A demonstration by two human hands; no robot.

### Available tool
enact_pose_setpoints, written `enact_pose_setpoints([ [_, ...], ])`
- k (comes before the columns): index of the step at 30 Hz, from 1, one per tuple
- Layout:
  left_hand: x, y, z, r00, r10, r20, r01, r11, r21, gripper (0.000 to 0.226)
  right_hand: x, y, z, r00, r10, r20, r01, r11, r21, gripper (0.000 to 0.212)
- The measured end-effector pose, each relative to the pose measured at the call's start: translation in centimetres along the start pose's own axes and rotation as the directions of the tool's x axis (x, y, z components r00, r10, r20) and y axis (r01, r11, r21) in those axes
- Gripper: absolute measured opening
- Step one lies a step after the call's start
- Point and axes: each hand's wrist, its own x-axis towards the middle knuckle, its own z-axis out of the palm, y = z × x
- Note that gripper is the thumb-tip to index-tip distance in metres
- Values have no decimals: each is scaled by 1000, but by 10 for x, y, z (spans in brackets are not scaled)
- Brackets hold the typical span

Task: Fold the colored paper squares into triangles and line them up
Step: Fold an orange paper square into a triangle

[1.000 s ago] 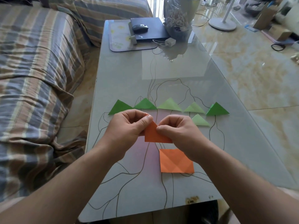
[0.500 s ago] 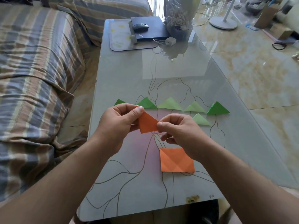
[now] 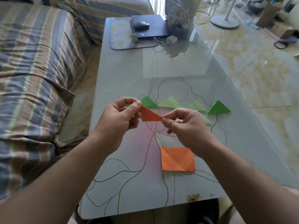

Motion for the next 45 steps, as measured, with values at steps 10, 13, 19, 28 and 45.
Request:
enact_pose_setpoints([
  [10, -6, -5, -1, 979, 170, 115, -201, 905, 375, 23, 1, -6, -4, 990, 133, 53, -139, 980, 142, 40],
  [13, -9, -4, 1, 971, 157, 182, -225, 859, 461, 33, 2, -1, -5, 995, 62, 81, -68, 995, 68, 37],
  [19, -14, -3, 6, 963, 66, 262, -179, 883, 434, 30, 2, 4, -2, 988, -12, 153, 10, 1000, 10, 16],
  [28, -11, -9, 7, 982, 10, 186, -75, 935, 346, 8, 0, 4, 1, 993, -70, 99, 80, 992, -97, 7],
  [45, -9, -9, 8, 993, -33, 115, -11, 931, 366, 8, 4, 4, -4, 997, 8, 71, -4, 998, -58, 8],
])
